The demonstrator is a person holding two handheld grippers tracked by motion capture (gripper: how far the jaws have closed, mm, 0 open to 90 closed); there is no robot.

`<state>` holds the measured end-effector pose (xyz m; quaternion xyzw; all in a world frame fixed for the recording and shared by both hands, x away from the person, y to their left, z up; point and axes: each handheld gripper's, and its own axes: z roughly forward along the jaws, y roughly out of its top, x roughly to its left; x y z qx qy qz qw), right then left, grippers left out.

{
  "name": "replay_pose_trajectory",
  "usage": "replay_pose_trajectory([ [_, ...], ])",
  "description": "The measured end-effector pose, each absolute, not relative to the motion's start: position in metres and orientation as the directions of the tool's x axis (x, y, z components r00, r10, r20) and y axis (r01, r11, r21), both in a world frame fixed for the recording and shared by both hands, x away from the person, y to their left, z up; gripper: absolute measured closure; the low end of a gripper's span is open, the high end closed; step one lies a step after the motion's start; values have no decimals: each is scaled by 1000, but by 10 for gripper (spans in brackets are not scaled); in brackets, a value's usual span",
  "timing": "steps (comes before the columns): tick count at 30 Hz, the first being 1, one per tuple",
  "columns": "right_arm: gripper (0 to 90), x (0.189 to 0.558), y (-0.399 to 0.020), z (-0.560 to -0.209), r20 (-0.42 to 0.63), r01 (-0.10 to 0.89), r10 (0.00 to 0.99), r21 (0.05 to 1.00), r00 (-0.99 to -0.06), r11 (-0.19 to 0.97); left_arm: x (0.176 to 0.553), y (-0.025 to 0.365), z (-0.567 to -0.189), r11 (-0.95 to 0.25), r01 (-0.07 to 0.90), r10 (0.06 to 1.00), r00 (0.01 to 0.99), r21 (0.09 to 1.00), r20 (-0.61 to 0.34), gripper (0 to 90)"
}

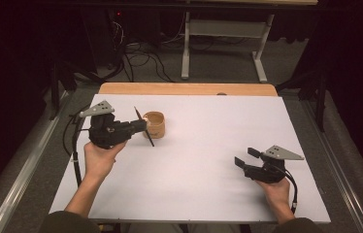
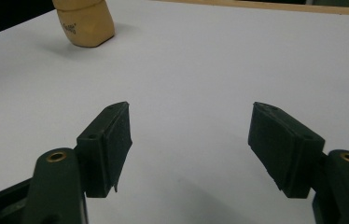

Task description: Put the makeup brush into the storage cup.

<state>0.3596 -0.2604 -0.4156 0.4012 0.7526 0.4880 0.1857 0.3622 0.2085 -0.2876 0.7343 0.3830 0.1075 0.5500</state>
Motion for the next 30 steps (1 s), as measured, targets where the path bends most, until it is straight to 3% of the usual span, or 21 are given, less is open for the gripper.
replay_pose_trajectory([
  [30,318,359,-260,-416,110,419,783,885,-612,204,389,202,-277,-128,456,723,651,881,-233,823],
])
